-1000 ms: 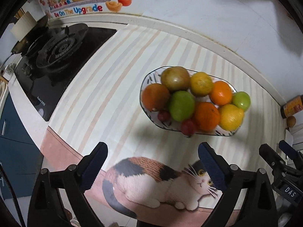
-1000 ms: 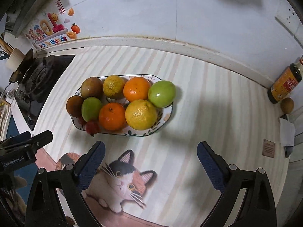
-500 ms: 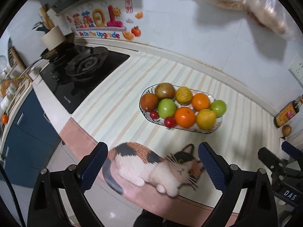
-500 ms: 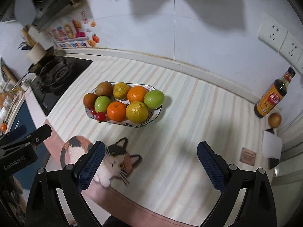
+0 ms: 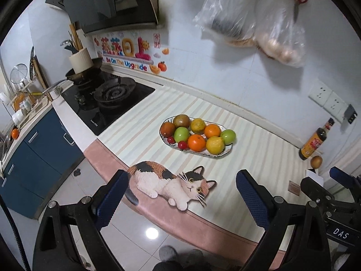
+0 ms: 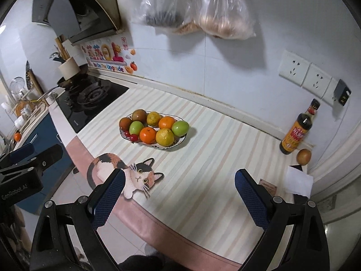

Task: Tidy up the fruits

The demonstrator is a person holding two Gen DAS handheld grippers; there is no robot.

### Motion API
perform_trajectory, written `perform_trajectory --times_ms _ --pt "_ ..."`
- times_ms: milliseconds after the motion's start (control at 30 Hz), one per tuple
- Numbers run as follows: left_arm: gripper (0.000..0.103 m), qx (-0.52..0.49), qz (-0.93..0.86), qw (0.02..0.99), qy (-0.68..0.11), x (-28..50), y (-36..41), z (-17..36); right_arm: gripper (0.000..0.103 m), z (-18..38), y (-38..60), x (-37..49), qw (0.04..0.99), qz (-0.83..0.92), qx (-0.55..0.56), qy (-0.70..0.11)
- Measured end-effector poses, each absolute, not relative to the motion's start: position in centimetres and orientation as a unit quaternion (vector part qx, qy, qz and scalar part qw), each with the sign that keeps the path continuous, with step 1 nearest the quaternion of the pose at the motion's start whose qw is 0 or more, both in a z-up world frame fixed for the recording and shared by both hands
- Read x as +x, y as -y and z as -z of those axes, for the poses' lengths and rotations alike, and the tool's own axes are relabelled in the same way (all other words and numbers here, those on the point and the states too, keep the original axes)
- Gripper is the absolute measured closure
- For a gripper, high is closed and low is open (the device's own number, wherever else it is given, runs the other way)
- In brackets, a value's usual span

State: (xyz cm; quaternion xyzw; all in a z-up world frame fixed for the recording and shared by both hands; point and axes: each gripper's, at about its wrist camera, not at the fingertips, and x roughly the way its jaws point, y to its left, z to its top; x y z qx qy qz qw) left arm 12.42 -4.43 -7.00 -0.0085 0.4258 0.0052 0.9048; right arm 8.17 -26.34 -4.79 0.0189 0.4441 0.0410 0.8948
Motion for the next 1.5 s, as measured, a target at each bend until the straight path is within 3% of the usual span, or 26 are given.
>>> perform_trajectory --times_ms 433,767,1500 --pt "0.005 -0.01 -0.016 0.918 -0.397 6.1 2.8 3.1 0.003 -0.7 25.2 2.4 0.91 -0.062 0.021 -0.409" --pt "0.005 -0.007 -0.022 0.92 -0.391 4.9 2.1 3.1 0.003 -0.9 24.5 1.7 0.907 -0.07 0.034 -0.413" --pt "0.002 0.022 -0.039 0.896 -0.441 16.6 1.9 7.3 0.001 4.4 22.8 13.7 0.888 -0.028 0.004 -0.459"
